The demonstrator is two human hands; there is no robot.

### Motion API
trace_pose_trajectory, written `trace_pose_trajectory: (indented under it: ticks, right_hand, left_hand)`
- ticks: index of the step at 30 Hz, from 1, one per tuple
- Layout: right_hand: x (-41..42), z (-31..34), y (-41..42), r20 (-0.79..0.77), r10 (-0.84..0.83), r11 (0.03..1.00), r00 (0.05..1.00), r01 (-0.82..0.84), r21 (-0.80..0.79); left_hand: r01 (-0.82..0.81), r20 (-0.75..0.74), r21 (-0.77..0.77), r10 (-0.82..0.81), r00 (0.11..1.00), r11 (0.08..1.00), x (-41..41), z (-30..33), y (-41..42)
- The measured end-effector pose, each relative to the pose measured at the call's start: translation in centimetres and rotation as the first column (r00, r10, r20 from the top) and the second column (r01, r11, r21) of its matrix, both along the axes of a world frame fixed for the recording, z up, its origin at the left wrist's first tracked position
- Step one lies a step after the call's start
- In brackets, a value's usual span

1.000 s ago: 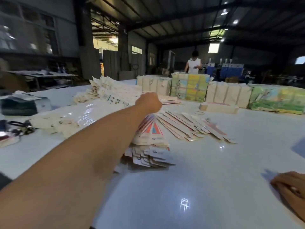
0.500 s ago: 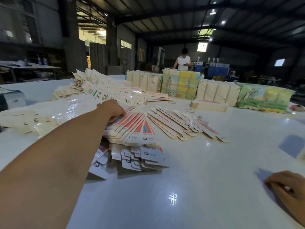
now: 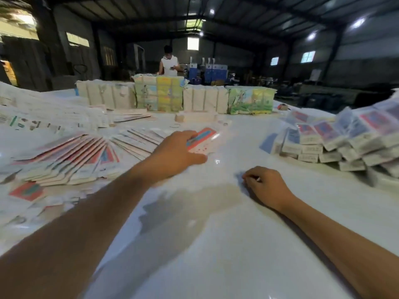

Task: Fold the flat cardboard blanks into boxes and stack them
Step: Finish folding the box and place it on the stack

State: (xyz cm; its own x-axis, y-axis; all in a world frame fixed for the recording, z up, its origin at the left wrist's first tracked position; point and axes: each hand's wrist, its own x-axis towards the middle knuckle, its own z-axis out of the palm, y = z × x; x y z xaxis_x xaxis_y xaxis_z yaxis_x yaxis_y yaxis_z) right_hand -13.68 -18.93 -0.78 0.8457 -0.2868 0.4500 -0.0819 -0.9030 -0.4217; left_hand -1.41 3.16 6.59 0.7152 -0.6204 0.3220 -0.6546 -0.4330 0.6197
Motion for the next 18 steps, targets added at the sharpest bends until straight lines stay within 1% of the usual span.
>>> trace_pose_trajectory:
  ticks: [1,2,3,4,5,6,7,8,12,15,18]
  right_hand:
    - [-0.1,0.1,-0.3,0.026,-0.03,0.991,0.999,0.027,0.132]
    - [-0.2,0.2,-0.5,0.053,-0.064,0.952,0.997,0.045,0.302]
    - [-0.3,0.5,-0.9,0.088,-0.101,0.865,0.991,0.044,0.5]
    - [-0.5,0.7,-1.1,0.132,-0.138,0.723,0.982,0.009,0.691]
    - [-0.6,0.9,-1.3,0.156,-0.181,0.555,0.971,-0.03,0.832]
    - [-0.7,1.0,-1.4,0.17,-0.214,0.408,0.962,-0.071,0.91]
    - [-0.6,1.2,-1.5,0.177,-0.228,0.327,0.958,-0.096,0.94]
    - [-0.6,1.3,-1.6,0.174,-0.221,0.306,0.96,-0.101,0.947]
    - [-0.7,1.5,-1.3,0.166,-0.126,0.379,0.978,-0.107,0.919]
    - [-0.6,1.5,-1.4,0.158,-0.106,0.383,0.982,-0.106,0.918]
    - [-0.7,1.6,-1.5,0.132,-0.089,0.384,0.987,-0.088,0.919]
  left_hand:
    - [0.065,-0.022,0.024,-0.064,0.998,0.998,-1.8,-1.3,-1.3]
    - [0.099,-0.037,0.058,-0.097,0.995,0.993,-3.2,-2.6,-2.3]
    - [0.12,-0.043,0.097,-0.116,0.992,0.988,-4.1,-3.7,-3.0]
    - [0.139,-0.043,0.136,-0.135,0.99,0.981,-4.6,-4.6,-3.4]
    - [0.158,-0.043,0.172,-0.153,0.987,0.972,-4.7,-5.4,-3.6]
    - [0.167,-0.032,0.205,-0.164,0.986,0.964,-4.6,-6.0,-3.5]
    - [0.164,-0.004,0.228,-0.167,0.986,0.96,-4.4,-6.4,-3.3]
    - [0.15,0.031,0.238,-0.161,0.986,0.96,-4.2,-6.7,-3.1]
    - [0.092,0.157,0.253,-0.134,0.978,0.963,-3.6,-7.1,-2.8]
    - [0.083,0.167,0.26,-0.129,0.978,0.962,-3.5,-7.1,-3.1]
    - [0.043,0.24,0.261,-0.108,0.965,0.964,-3.8,-7.3,-3.3]
